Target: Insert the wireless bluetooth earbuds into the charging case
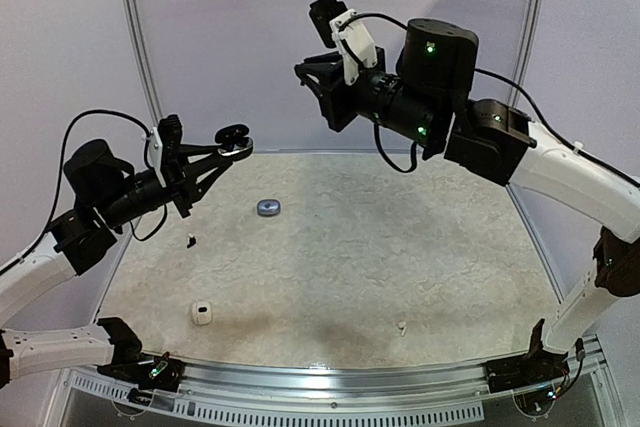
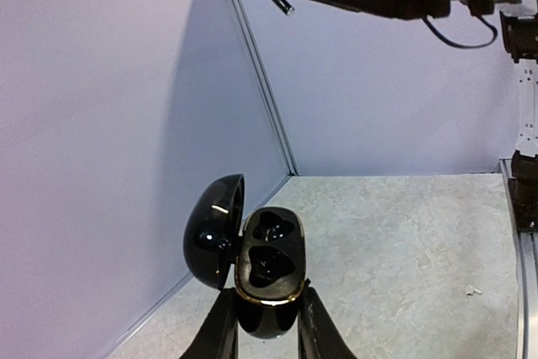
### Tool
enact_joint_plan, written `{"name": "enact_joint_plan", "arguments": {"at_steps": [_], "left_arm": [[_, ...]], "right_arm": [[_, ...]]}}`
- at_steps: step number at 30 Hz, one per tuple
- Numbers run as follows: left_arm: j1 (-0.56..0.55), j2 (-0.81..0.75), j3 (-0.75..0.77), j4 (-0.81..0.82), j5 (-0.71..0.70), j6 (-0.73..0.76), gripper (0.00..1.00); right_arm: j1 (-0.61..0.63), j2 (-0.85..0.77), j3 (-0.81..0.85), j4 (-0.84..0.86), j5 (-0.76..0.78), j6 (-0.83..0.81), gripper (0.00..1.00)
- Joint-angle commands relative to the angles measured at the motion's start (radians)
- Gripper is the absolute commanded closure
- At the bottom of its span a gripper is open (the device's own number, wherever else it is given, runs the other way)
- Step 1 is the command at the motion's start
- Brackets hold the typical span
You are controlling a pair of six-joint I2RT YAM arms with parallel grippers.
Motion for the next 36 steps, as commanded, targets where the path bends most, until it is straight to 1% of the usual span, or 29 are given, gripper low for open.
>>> {"name": "enact_joint_plan", "arguments": {"at_steps": [1,5,10,19,24,31,36], "left_arm": [[-0.011,0.037,0.076,0.027,0.011,-0.029,1.00],[-0.012,0.051,0.116,0.000,0.029,-0.107,1.00],[-0.016,0.063,0.142,-0.015,0.029,-0.185,1.00],[-0.021,0.079,0.160,-0.023,0.044,-0.192,1.00],[-0.021,0.078,0.156,-0.004,0.067,-0.182,1.00],[-0.019,0.072,0.149,0.020,0.101,-0.197,1.00],[-0.018,0.068,0.144,0.033,0.138,-0.204,1.00]], "right_arm": [[0.033,0.066,-0.068,0.251,-0.090,-0.180,1.00],[0.043,0.073,-0.074,0.317,-0.174,-0.226,1.00],[0.043,0.082,-0.091,0.350,-0.207,-0.250,1.00],[0.043,0.135,-0.082,0.359,-0.222,-0.301,1.00],[0.043,0.149,-0.065,0.316,-0.266,-0.322,1.00],[0.043,0.146,-0.069,0.272,-0.252,-0.346,1.00],[0.044,0.139,-0.085,0.272,-0.221,-0.366,1.00]]}}
